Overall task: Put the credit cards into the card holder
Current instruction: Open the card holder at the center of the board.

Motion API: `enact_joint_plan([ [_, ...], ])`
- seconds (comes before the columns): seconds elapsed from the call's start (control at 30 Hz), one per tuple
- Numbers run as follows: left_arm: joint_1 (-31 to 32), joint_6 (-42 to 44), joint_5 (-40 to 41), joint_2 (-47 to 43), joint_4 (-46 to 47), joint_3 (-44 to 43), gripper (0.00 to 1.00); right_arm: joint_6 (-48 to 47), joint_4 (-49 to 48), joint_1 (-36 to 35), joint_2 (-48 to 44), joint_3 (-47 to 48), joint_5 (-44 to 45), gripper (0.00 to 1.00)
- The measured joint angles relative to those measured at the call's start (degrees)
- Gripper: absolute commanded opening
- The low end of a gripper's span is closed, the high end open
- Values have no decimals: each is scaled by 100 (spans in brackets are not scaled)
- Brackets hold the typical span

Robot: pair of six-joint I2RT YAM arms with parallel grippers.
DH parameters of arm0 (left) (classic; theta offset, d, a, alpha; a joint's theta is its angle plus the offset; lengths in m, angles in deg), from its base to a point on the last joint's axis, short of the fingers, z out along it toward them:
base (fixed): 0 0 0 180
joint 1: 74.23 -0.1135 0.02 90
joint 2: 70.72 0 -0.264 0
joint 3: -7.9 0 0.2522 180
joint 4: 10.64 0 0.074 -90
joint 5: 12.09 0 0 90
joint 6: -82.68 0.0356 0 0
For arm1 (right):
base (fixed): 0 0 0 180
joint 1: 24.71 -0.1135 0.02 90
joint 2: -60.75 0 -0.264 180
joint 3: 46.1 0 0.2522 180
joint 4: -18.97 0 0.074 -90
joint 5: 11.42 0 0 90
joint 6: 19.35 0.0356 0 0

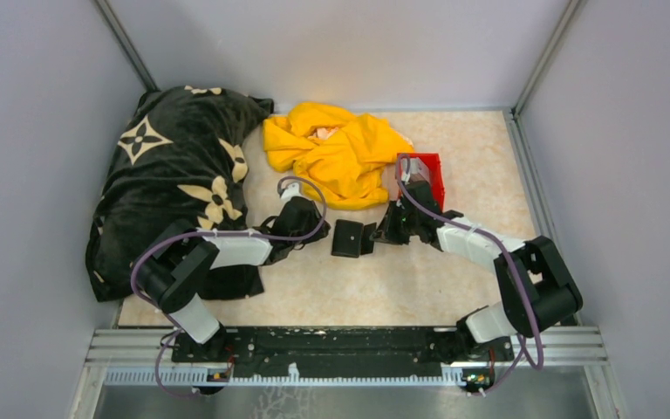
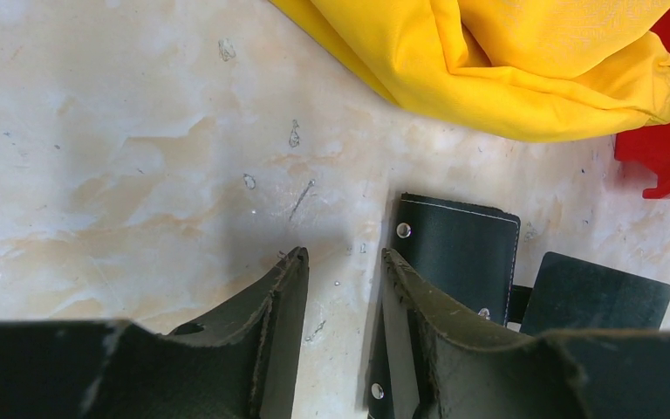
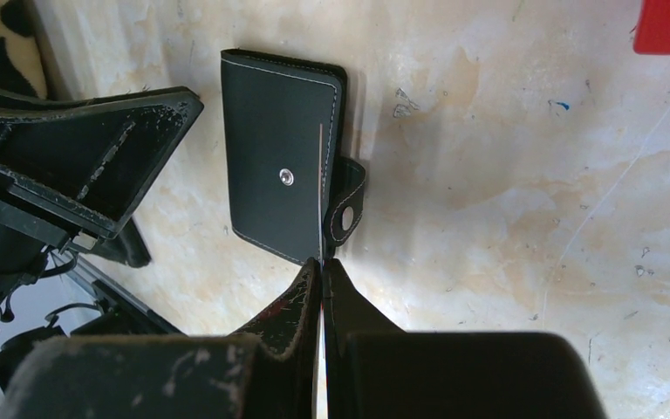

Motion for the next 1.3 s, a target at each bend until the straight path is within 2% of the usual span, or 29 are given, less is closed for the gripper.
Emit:
enact_joint_plan([
  [0.77,76,-42,44,42,192,101,38,-57,35,33,17,-35,269,0],
  [1.3,190,-46,107,184,365,81,34,74,-428,33,328,-111,79,0],
])
